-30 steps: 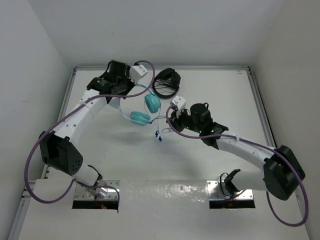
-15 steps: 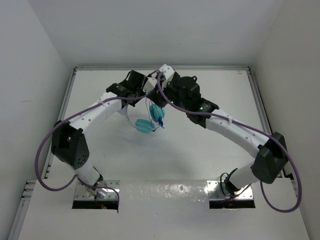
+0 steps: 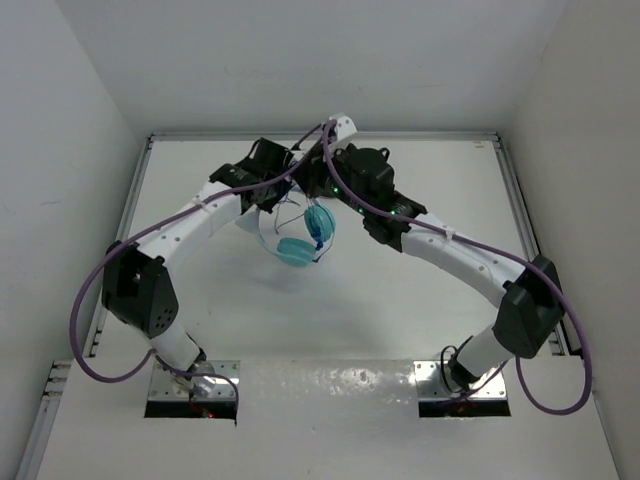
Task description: Wrap the headphones
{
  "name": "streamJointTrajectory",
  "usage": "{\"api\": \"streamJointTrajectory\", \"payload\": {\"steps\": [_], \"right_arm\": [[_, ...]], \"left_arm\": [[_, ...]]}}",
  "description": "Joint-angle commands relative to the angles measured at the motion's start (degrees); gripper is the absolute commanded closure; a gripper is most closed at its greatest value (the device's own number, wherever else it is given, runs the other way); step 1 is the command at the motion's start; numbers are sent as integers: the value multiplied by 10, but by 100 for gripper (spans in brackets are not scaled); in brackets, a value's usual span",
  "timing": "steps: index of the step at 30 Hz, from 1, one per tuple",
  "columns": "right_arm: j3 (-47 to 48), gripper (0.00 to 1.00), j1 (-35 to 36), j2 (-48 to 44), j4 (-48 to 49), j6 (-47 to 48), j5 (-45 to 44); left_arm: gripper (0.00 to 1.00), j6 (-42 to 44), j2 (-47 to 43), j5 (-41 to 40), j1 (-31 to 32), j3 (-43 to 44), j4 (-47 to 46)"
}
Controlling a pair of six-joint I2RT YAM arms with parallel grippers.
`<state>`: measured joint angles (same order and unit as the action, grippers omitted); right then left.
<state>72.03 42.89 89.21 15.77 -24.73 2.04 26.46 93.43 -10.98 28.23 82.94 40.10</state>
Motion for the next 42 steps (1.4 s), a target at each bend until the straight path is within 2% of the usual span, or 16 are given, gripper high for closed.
{"api": "streamJointTrajectory", "payload": {"steps": [1, 7, 13, 18, 23, 30, 33, 34, 37, 38, 41, 42], "right_arm": [[15, 100, -1, -30, 69, -13, -66], [21, 100, -2, -63, 72, 23, -114], [46, 100, -3, -125, 44, 104, -183], [102, 100, -34, -174, -54, 185, -322], [115, 100, -129, -207, -147, 192, -361], [64, 100, -135, -249, -133, 243, -443], [41, 100, -136, -257, -137, 243, -411], [36, 100, -135, -256, -144, 243, -392], [7, 100, -136, -246, -156, 261, -294], [-5, 100, -136, -241, -156, 262, -236], [-36, 100, -135, -223, -180, 233, -168], [-53, 100, -135, -210, -183, 228, -113]], "left_arm": [[100, 10, -11, 36, 17, 14, -21], [100, 18, -6, 14, 17, -7, -28], [100, 9, 17, -62, 7, -16, -45], [100, 36, 38, -134, -55, -41, -78], [100, 47, 27, -149, -138, -38, -87], [100, 58, -7, -197, -164, -31, -128], [100, 26, -19, -158, -182, -7, -129], [100, 11, -25, -122, -186, -1, -131], [100, -50, -58, -46, -186, 5, -157], [100, -81, -66, -28, -186, 6, -162], [100, -142, -78, 26, -186, 14, -162], [100, -156, -83, 33, -186, 14, -163]]}}
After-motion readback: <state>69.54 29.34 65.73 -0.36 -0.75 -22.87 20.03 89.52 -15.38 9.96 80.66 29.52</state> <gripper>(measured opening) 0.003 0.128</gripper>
